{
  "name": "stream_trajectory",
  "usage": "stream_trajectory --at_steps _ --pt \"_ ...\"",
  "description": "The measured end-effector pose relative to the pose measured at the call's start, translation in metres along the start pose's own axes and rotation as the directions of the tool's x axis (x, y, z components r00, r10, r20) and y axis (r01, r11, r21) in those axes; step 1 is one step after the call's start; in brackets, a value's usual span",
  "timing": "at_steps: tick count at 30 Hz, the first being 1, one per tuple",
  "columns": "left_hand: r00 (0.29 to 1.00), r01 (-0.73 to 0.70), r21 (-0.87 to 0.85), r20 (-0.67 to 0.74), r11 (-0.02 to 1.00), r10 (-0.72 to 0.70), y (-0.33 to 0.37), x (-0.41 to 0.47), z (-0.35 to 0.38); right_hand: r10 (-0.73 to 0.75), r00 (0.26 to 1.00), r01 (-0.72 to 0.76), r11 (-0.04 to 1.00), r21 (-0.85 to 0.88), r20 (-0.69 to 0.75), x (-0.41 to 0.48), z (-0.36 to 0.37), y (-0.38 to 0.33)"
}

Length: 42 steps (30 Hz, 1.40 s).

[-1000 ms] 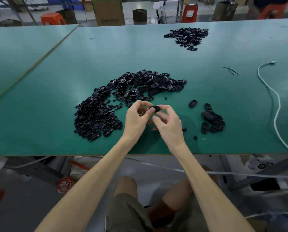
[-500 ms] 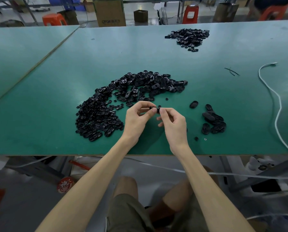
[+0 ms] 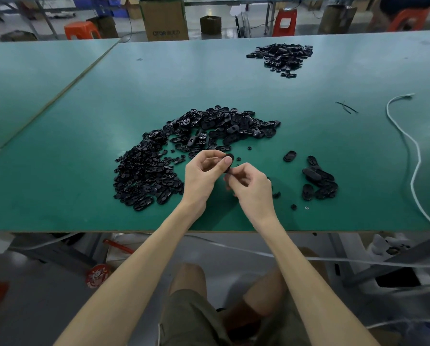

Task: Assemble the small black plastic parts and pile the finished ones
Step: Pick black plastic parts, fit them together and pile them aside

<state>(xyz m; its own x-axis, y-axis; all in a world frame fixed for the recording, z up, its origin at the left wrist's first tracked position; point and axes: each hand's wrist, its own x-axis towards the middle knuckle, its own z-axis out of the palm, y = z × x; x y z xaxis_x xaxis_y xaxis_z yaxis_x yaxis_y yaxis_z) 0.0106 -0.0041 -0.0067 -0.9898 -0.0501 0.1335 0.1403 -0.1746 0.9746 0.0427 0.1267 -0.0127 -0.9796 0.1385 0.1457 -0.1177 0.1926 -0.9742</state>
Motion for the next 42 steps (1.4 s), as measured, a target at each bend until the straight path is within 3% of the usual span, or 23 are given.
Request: stream_trajectory --at_steps 5,10,14,26,42 --pt "0.999 -0.035 0.032 0.032 0.999 0.034 -0.004 0.001 0.001 0.009 1.0 -0.009 0.999 0.038 -0.012 0.001 -0.003 0.0" --pt "0.997 -0.052 0.077 0.053 0.996 0.048 -0.005 0.0 -0.001 0.06 0.993 -0.034 0.969 0.246 -0.098 0.003 -0.006 -0.002" --pt "0.989 -0.049 0.065 0.145 0.997 0.04 -0.006 -0.001 0.0 0.061 0.993 -0.035 0.97 0.24 -0.1 0.002 -0.007 0.001" --pt "0.975 -0.02 0.128 0.221 0.992 -0.009 -0.003 0.001 -0.002 0.112 0.976 -0.056 0.958 0.282 -0.186 0.004 -0.008 0.005" --pt "0.976 -0.039 0.175 0.216 0.984 0.0 -0.001 -0.001 0.001 0.107 0.98 -0.053 0.953 0.299 -0.168 0.004 -0.01 0.005"
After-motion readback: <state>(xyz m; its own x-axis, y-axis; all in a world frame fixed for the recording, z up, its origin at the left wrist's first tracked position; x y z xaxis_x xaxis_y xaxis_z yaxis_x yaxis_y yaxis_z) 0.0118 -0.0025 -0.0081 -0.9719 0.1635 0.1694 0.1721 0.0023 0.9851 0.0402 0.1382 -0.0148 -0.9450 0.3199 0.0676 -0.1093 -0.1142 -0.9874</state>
